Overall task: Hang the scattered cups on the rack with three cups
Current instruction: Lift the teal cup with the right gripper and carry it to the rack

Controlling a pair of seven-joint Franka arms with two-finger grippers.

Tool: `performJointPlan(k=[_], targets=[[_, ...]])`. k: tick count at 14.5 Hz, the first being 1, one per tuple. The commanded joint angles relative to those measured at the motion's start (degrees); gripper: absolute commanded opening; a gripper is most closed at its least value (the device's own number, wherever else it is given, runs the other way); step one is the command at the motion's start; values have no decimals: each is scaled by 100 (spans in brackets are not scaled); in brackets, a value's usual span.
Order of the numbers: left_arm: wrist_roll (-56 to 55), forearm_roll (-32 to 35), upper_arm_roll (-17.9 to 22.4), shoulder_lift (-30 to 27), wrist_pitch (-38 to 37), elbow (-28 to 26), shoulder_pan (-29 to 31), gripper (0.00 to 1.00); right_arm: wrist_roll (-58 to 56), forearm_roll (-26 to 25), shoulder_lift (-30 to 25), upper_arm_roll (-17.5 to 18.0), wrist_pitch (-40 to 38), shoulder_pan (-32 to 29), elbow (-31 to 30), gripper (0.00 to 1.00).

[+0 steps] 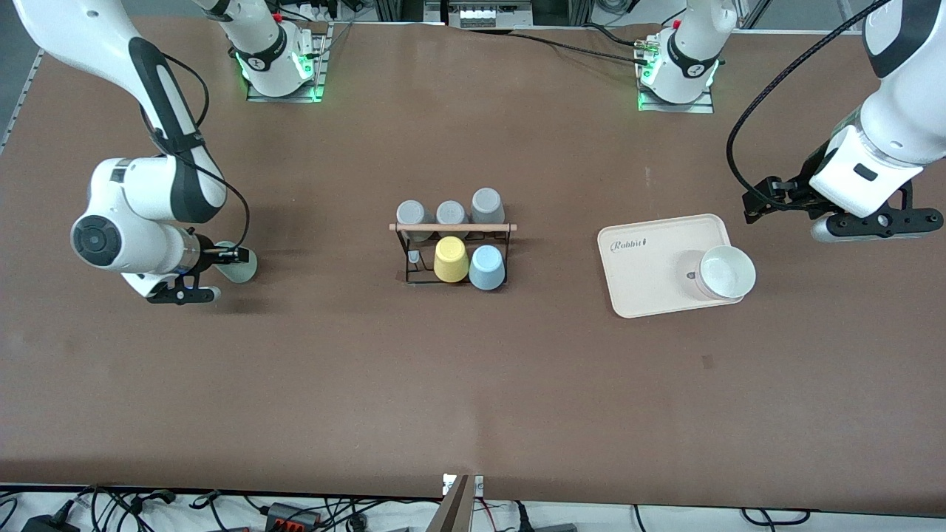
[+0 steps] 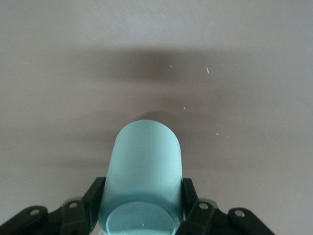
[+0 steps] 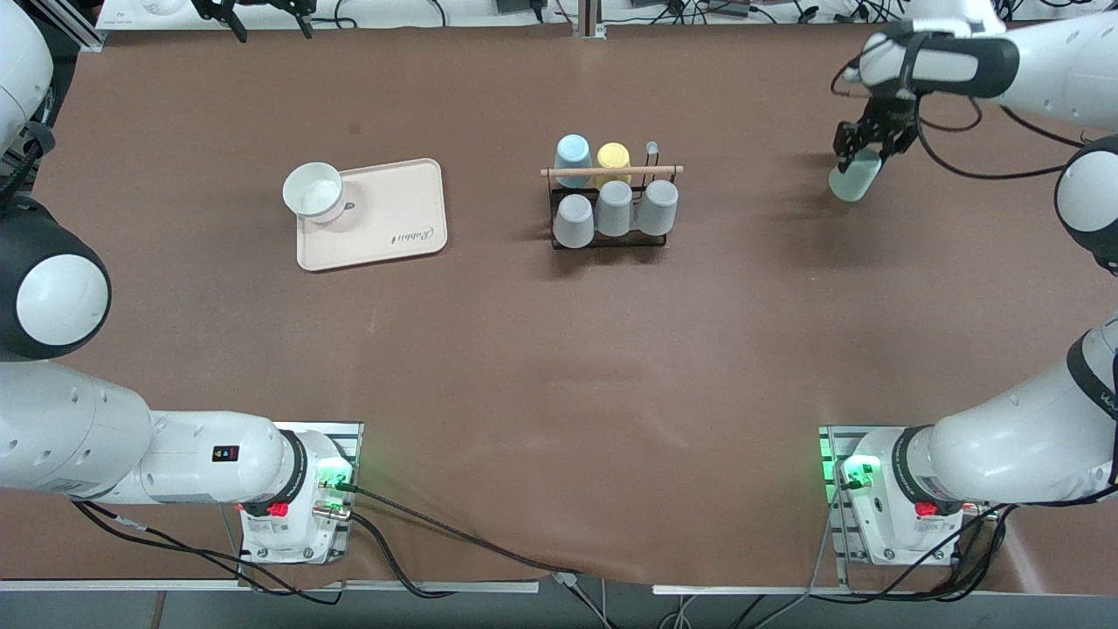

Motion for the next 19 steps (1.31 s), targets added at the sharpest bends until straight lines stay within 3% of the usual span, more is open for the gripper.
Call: performJointPlan(k=[1, 3, 8, 11, 19], targets=[[89, 64, -13, -12, -6, 72, -6, 100, 142, 113, 72, 13, -1277, 632, 1400, 30], [97, 55, -13, -12, -15, 64, 20, 100, 649, 131, 151, 13, -1429, 1099, 2026, 30], [97, 46, -13, -12, -23, 64, 20, 100, 2548, 323, 318, 13, -1377, 2312, 2546, 30], [97, 46, -13, -12, -32, 64, 29, 100, 2946, 798, 520, 13, -1297, 2569, 2819, 30], [97, 37, -13, -12, -41, 46, 38, 100, 4000, 834, 1056, 13, -1113, 2965, 3171, 30]])
